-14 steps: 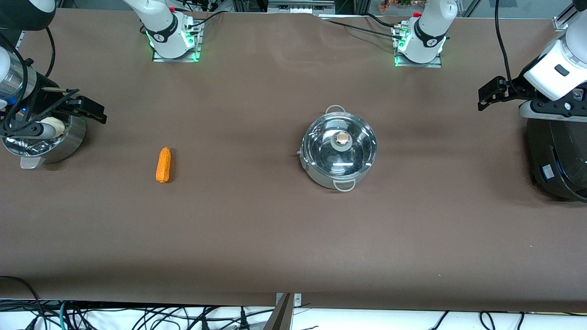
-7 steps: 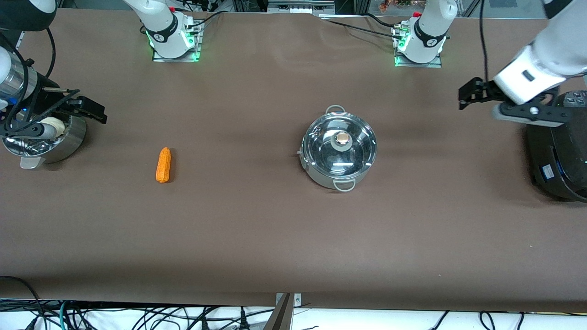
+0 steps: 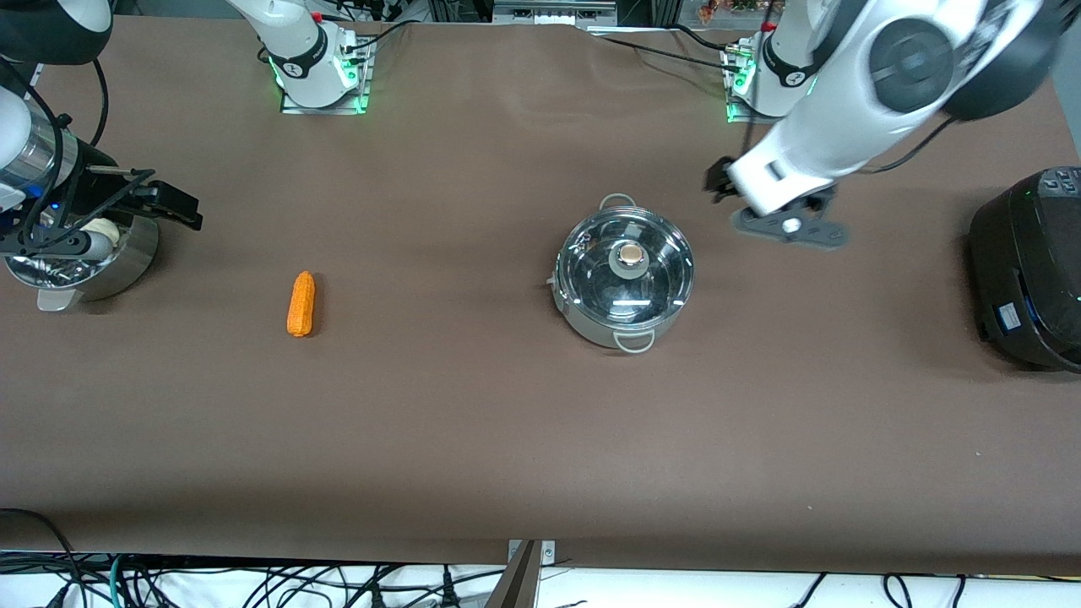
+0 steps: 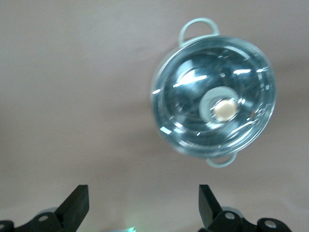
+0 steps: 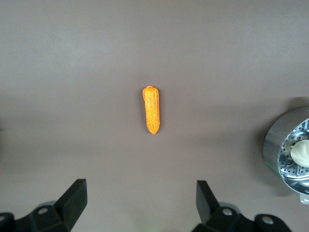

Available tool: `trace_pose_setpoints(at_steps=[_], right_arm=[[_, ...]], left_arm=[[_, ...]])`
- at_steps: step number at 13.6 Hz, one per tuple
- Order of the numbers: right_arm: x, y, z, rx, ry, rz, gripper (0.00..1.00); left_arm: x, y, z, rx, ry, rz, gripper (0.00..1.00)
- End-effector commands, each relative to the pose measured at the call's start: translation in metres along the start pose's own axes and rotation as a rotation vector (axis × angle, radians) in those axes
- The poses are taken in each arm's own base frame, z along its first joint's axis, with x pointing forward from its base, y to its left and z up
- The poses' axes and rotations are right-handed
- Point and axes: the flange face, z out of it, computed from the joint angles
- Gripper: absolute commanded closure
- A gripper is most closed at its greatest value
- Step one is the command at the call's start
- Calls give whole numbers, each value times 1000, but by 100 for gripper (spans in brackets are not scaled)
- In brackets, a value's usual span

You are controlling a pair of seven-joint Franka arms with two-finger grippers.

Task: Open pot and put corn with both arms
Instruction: 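Reach the left gripper to the glass lid knob on the pot, then grasp the lid with the left gripper while the right gripper reaches the corn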

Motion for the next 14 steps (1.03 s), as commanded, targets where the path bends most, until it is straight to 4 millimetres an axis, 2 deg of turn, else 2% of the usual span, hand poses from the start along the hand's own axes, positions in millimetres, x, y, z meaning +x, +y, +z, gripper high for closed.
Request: trace_pose_setpoints(at_steps=[1,3,4,6,9,10,12,14], right_arm=[[-4,-2,-2,1,12,6,0],[-4,-2,-2,1,12,6,0],[-4,-1,-1,1,11,7,0],[-2,-3,1,1,8,4,0],[0,-6,11,1,12,-1,0],[0,-10,20,1,18,-7,0],[-1,-23,37,1,23,-31,0],[-1,-33,63,1,31,-47,0]], left_arm=[[32,39,27,-40,8,10,0],[49,59,49,-56,51,7,0],[51,75,63,-51,47,27,0],[55,88,85,-35,34,24,0],[62,88,109,-45,60,17,0],[61,86,119,-44,61,14,0],[54,85,126,-37,53,16,0],[49,88,136,-25,45,23,0]])
